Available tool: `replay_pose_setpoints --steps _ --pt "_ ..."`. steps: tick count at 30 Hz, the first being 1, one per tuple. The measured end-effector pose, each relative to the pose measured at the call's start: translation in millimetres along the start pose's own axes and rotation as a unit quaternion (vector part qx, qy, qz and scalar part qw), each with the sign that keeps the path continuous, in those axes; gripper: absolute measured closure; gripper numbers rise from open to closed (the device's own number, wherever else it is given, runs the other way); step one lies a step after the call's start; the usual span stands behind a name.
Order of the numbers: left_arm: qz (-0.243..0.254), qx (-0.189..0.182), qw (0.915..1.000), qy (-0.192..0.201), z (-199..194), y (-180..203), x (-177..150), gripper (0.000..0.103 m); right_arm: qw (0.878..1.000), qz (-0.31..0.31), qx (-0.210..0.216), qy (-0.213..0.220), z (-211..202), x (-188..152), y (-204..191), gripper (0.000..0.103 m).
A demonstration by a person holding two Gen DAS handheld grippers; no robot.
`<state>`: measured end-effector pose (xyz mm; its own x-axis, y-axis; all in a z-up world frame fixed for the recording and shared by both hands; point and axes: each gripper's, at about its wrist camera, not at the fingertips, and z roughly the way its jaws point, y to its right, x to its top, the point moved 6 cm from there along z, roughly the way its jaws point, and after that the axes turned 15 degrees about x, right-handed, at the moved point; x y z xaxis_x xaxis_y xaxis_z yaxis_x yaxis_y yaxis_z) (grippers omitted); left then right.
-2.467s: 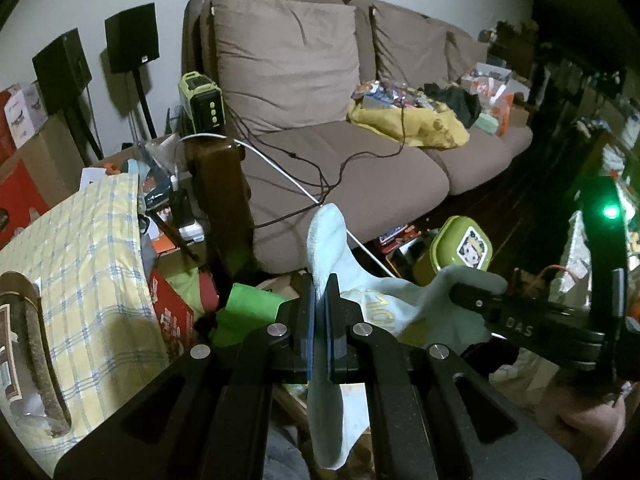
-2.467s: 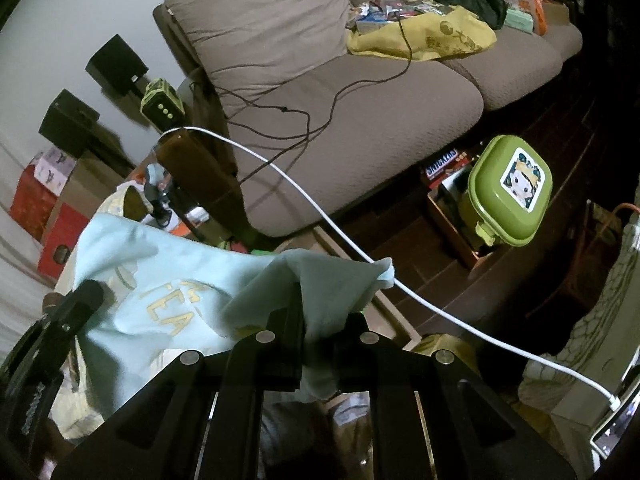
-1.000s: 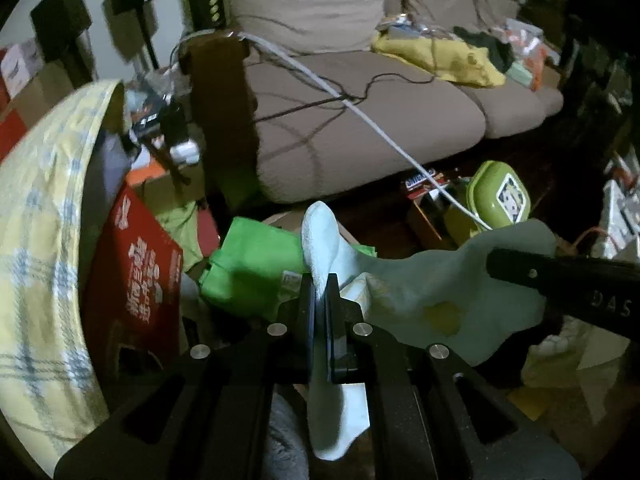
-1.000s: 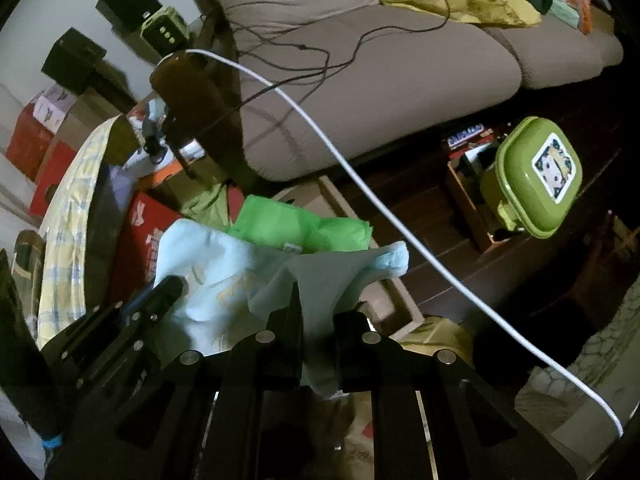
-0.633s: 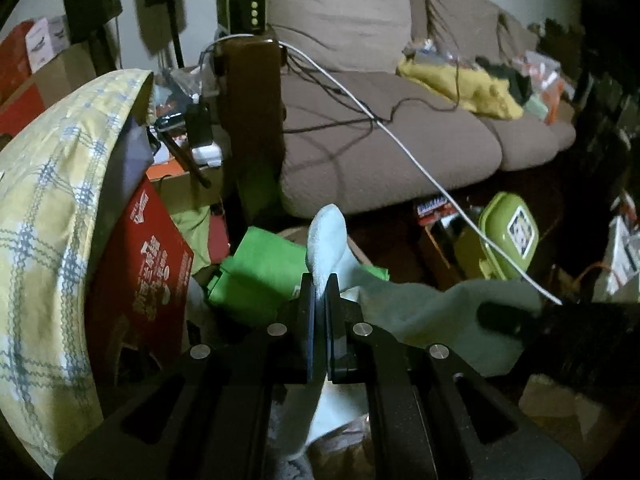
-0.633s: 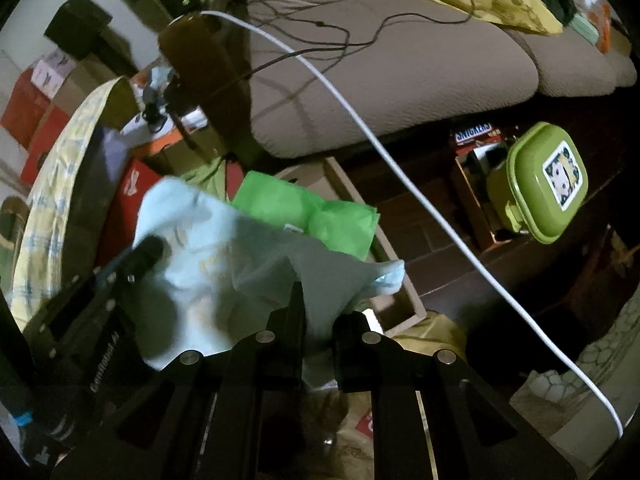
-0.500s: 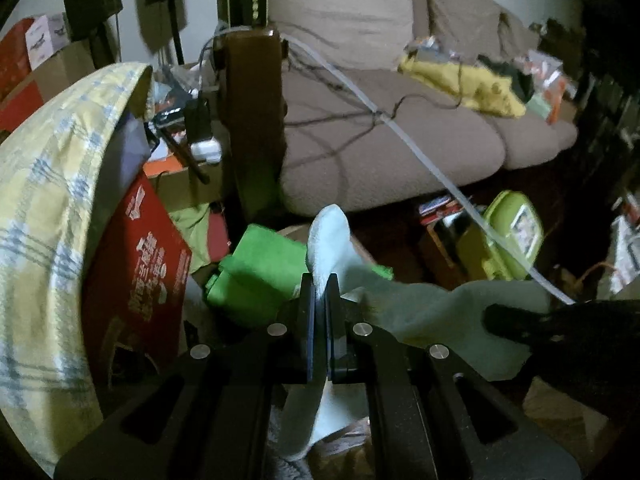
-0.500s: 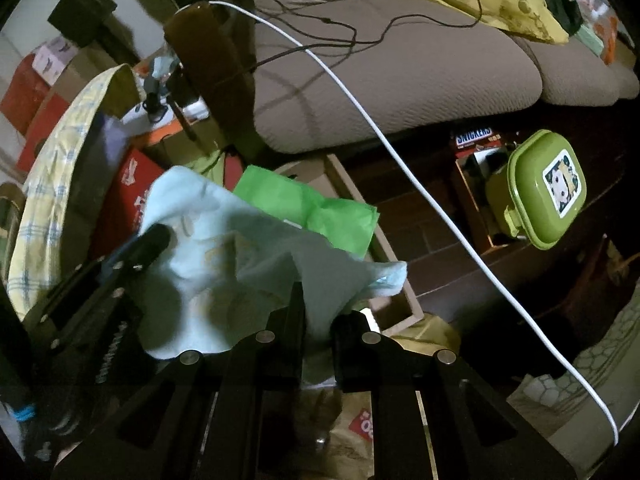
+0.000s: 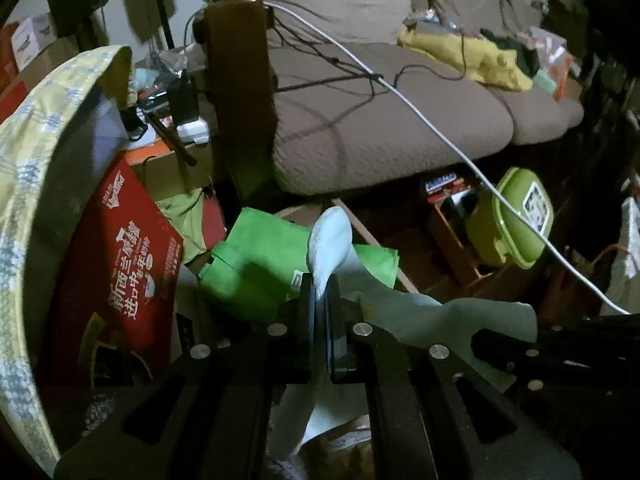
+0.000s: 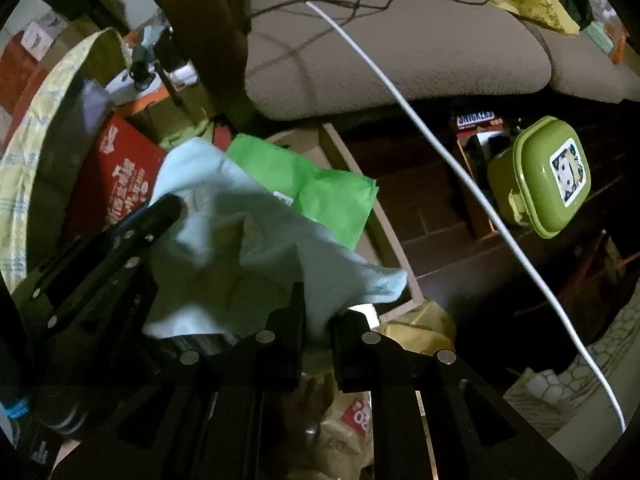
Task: Organize objects
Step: 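Lower the light blue cloth with both grippers onto the green bag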
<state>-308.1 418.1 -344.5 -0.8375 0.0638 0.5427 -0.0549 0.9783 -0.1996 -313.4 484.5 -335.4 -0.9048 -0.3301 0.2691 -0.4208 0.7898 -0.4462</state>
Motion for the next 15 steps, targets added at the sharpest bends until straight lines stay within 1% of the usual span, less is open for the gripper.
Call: replay_pose_setpoints --steps 10,12,15 --pt "-0.020 -0.005 0.9998 -0.004 4 -5 1 0.099 1.000 0.019 0.006 0.003 -1 -1 7 0.091" --pt "-0.027 -0.006 0.9995 -0.013 11 -7 2 0.099 1.000 0.015 -0.006 0.005 2 -1 9 0.091" --pt "-0.049 -0.008 0.9983 -0.031 19 -14 0 0.099 0.999 0.006 -0.039 0.006 9 0 13 0.091"
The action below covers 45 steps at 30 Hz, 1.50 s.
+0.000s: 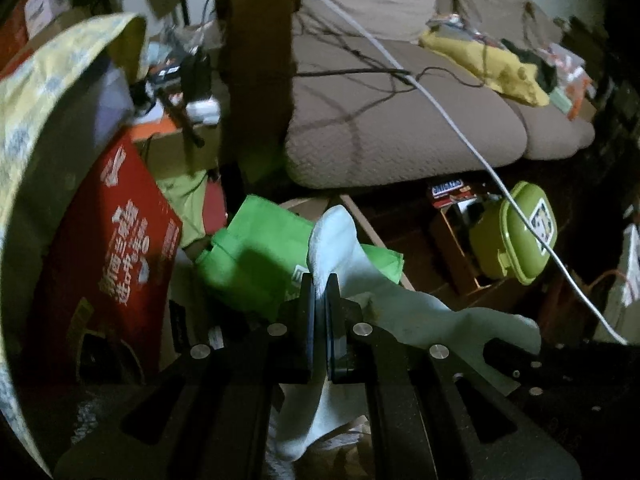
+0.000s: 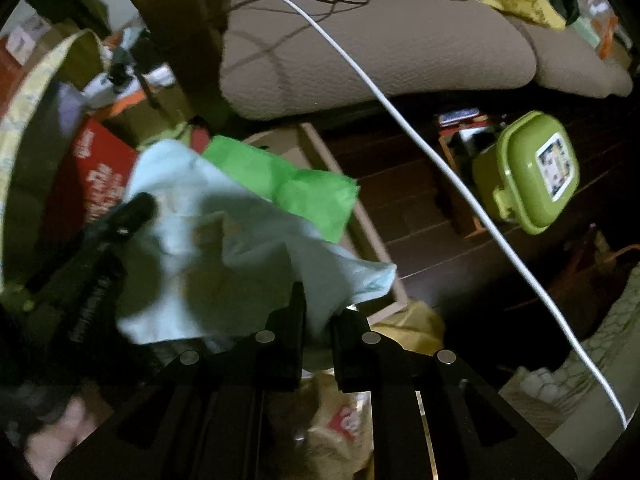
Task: Organize objects
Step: 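Lower the light blue cloth with both grippers onto the green bag, then open both grippers to release the light blue cloth into the box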
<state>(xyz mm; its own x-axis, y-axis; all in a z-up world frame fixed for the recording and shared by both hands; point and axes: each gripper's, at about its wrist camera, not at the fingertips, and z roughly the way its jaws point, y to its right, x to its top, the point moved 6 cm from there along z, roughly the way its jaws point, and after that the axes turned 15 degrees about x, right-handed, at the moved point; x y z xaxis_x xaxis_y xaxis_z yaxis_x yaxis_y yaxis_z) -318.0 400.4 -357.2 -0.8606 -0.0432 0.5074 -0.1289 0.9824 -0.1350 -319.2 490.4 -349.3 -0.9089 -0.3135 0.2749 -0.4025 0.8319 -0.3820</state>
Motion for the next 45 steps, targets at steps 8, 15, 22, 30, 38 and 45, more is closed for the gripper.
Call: replay_pose_setpoints --steps 8,15,22,30,38,45 --pt "0.003 0.001 0.9997 0.023 -9 0 0 0.099 1.000 0.003 0.011 0.006 -2 2 1 0.091" --pt "0.003 0.001 0.9998 0.018 -5 0 1 0.099 1.000 0.008 0.015 0.008 -7 4 2 0.091" --pt "-0.022 -0.010 0.9997 0.006 -3 -10 1 0.099 1.000 -0.004 0.016 0.014 -13 6 -5 0.091" --pt "-0.015 -0.007 0.9998 0.009 -4 -7 1 0.099 1.000 -0.010 0.013 0.013 -14 7 -8 0.091" --pt "-0.007 -0.002 0.9999 0.010 -4 -4 -1 0.099 1.000 -0.011 0.019 0.013 -15 8 -8 0.091" --pt "-0.004 -0.011 0.9999 0.008 -3 -1 0 0.099 1.000 -0.008 0.020 0.011 -12 7 -8 0.092"
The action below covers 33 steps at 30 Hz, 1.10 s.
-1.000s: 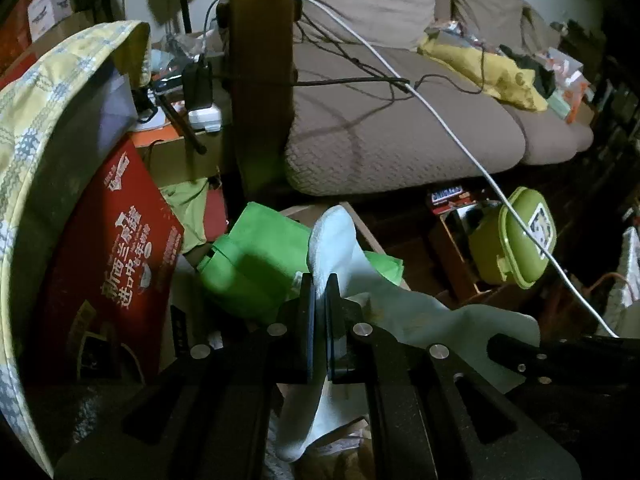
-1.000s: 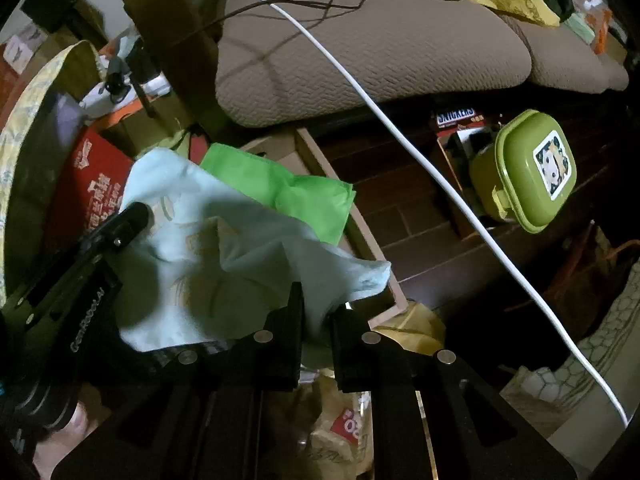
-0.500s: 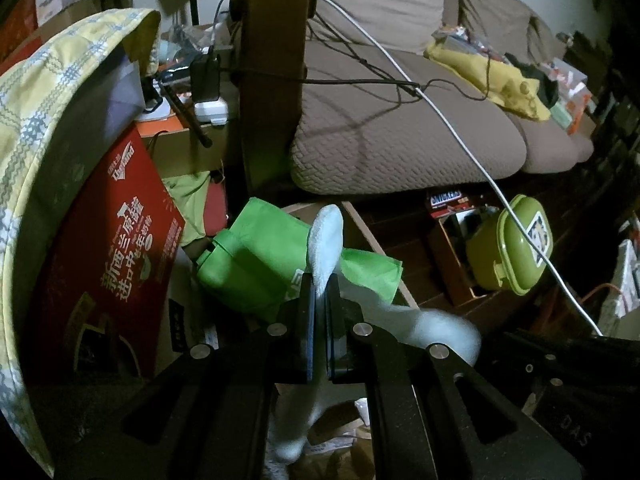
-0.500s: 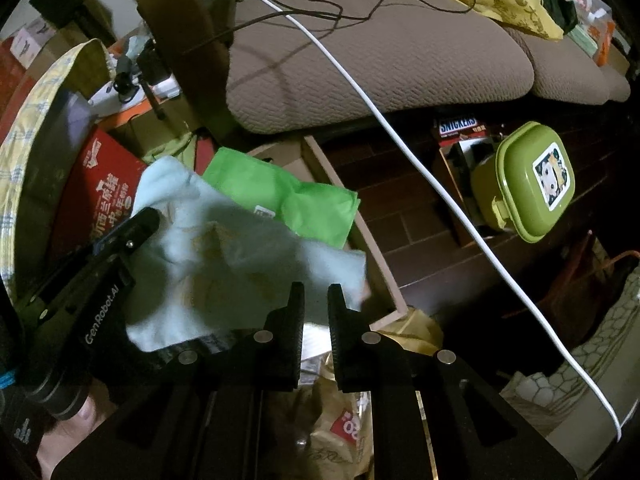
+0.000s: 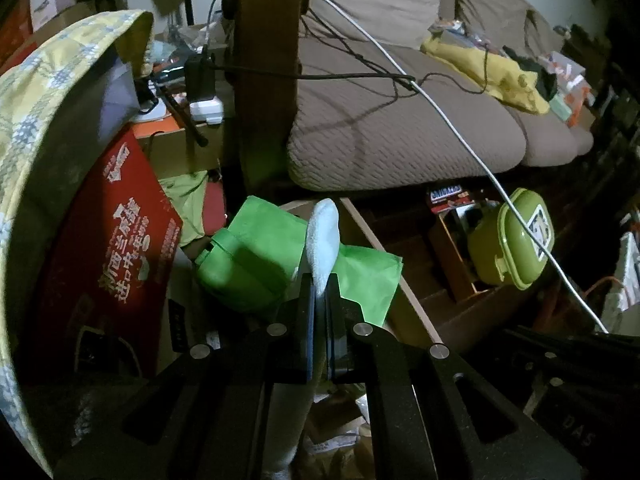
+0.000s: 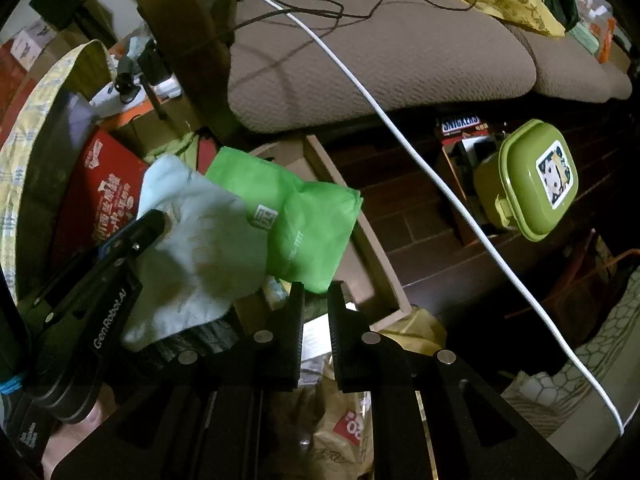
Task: Organize objects
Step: 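Open both grippers to release the light blue cloth into the box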
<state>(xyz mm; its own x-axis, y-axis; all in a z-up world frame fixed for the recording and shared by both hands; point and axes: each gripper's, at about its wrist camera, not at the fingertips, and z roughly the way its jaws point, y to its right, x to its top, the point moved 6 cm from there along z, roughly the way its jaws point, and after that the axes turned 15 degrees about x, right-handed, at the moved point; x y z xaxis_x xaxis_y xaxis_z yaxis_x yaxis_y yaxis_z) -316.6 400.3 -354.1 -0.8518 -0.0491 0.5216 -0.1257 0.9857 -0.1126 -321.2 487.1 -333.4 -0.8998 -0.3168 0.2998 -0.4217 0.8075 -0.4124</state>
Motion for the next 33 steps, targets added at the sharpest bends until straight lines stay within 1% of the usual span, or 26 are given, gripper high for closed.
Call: replay_pose_setpoints --steps 2,5,7,8,9,10,11,12,13,14,15,16,17,18,19,20,22,24,25,27,30,31,32,33 --pt "-0.008 -0.021 0.9997 -0.003 2 4 4 0.099 1.000 0.000 0.000 -0.003 2 -1 0 0.092" --pt "-0.020 -0.032 0.9991 -0.020 10 8 10 0.099 1.000 0.001 -0.006 -0.011 5 -3 1 0.091" --pt "-0.037 -0.049 0.9980 -0.019 9 8 18 0.099 1.000 0.004 -0.010 -0.016 7 -4 4 0.091" --pt "-0.052 -0.070 0.9962 -0.006 2 6 25 0.099 1.000 0.009 -0.013 -0.019 8 -6 6 0.091" --pt "-0.063 -0.097 0.9932 0.018 -8 6 32 0.099 1.000 0.012 -0.014 -0.022 10 -7 9 0.091" --pt "-0.059 -0.118 0.9903 0.046 -19 8 39 0.099 0.999 0.016 -0.016 -0.025 12 -8 12 0.090" --pt "-0.047 -0.125 0.9893 0.060 -24 10 42 0.099 0.999 0.021 -0.019 -0.029 14 -9 15 0.090" --pt "-0.032 -0.131 0.9887 0.065 -26 14 43 0.099 0.999 0.026 -0.022 -0.036 17 -12 18 0.090" --pt "-0.024 -0.139 0.9881 0.061 -23 17 43 0.099 0.998 0.030 -0.024 -0.042 20 -14 21 0.090" --pt "-0.027 -0.152 0.9871 0.045 -14 17 41 0.099 0.998 0.036 -0.030 -0.050 24 -16 25 0.090" --pt "-0.040 -0.150 0.9878 0.018 1 14 37 0.099 0.997 0.040 -0.032 -0.055 26 -19 27 0.090" --pt "-0.047 -0.127 0.9907 -0.013 18 9 32 0.099 0.997 0.044 -0.033 -0.059 28 -20 30 0.090" --pt "-0.045 -0.083 0.9948 -0.037 34 3 27 0.099 0.996 0.048 -0.035 -0.064 29 -22 32 0.090" --pt "-0.037 -0.017 0.9977 -0.054 50 -3 22 0.099 0.996 0.052 -0.037 -0.067 30 -24 34 0.090" --pt "-0.026 0.076 0.9931 -0.085 73 -17 13 0.099 0.995 0.054 -0.038 -0.069 31 -26 35 0.090" --pt "-0.036 0.096 0.9876 -0.119 89 -23 5 0.099 0.995 0.057 -0.039 -0.076 33 -29 37 0.090" --pt "-0.054 0.083 0.9786 -0.180 116 -27 -9 0.099 0.994 0.060 -0.041 -0.088 37 -34 39 0.090" --pt "-0.031 0.105 0.9758 -0.189 125 -23 -16 0.099 0.992 0.063 -0.042 -0.098 42 -38 42 0.090" --pt "-0.018 0.107 0.9765 -0.186 126 -19 -17 0.099 0.992 0.064 -0.042 -0.101 43 -39 42 0.090" --pt "0.010 0.092 0.9800 -0.176 122 -3 -20 0.099 0.992 0.067 -0.042 -0.101 43 -40 43 0.090" --pt "0.033 0.065 0.9829 -0.169 116 13 -24 0.099 0.992 0.069 -0.039 -0.095 39 -38 43 0.090" --pt "0.032 0.044 0.9838 -0.171 114 19 -24 0.099 0.992 0.070 -0.039 -0.094 39 -37 43 0.090" --pt "0.023 0.008 0.9845 -0.173 112 26 -23 0.099 0.992 0.070 -0.038 -0.093 39 -36 43 0.090" --pt "0.007 -0.041 0.9842 -0.172 106 34 -20 0.099 0.992 0.071 -0.037 -0.093 39 -36 43 0.090"
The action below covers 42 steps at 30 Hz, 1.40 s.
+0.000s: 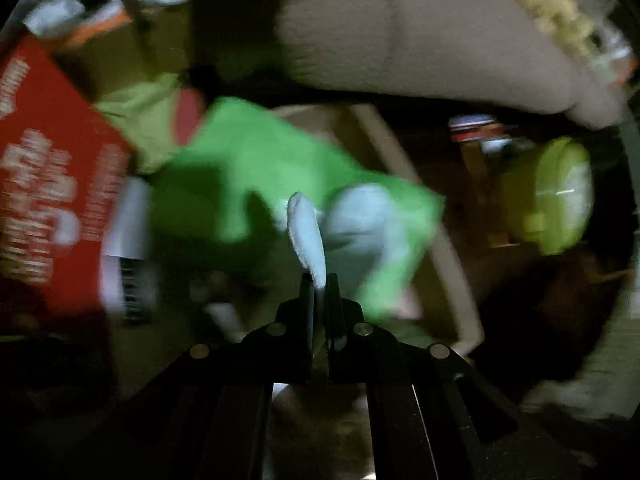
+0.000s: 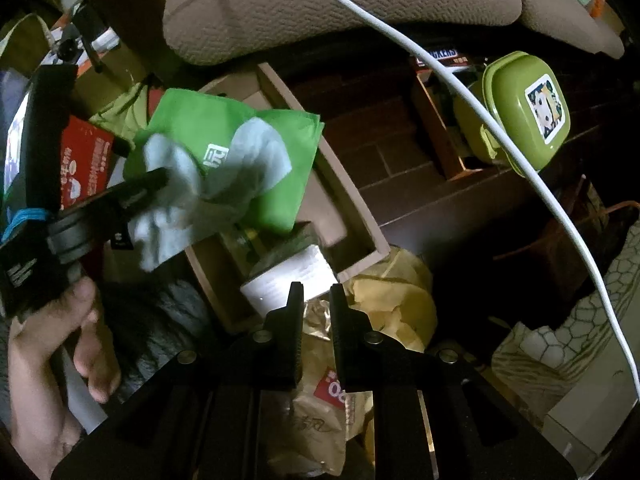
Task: Organize objects
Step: 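Open both grippers to release the light blue cloth into the box, then raise both grippers out of the box and turn toward the table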
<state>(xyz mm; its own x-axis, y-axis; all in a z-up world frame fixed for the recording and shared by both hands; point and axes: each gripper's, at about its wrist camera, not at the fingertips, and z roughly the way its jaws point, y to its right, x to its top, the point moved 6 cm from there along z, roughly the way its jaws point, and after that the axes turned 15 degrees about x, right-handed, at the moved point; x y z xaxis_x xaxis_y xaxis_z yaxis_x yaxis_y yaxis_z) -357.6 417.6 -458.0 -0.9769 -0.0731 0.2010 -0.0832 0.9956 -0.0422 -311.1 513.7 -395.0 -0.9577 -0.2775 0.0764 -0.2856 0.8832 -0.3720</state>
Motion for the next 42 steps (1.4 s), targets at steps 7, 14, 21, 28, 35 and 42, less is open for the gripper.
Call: replay_pose_setpoints --steps 7,14,21,28,35,42 --pt "0.056 0.051 0.9971 0.010 1 17 -5 0.084 1.000 0.007 0.002 -0.003 0 0 3 0.090" --pt "-0.039 -0.027 0.9975 -0.051 8 2 -7 0.053 1.000 0.015 0.001 -0.009 3 -1 6 0.089" --pt "-0.040 -0.032 0.9977 0.044 -43 -9 7 0.026 1.000 0.015 0.000 -0.024 10 -4 6 0.087" --pt "-0.031 0.033 0.9840 0.173 -97 -27 15 0.023 1.000 0.027 0.002 -0.008 1 0 7 0.085" --pt "-0.007 0.022 0.9764 0.215 -135 -25 -5 0.023 1.000 0.026 0.000 -0.001 -5 3 1 0.081" --pt "0.016 0.039 0.9573 0.286 -196 -33 -26 0.021 1.000 0.017 -0.008 -0.006 -2 3 -4 0.080"
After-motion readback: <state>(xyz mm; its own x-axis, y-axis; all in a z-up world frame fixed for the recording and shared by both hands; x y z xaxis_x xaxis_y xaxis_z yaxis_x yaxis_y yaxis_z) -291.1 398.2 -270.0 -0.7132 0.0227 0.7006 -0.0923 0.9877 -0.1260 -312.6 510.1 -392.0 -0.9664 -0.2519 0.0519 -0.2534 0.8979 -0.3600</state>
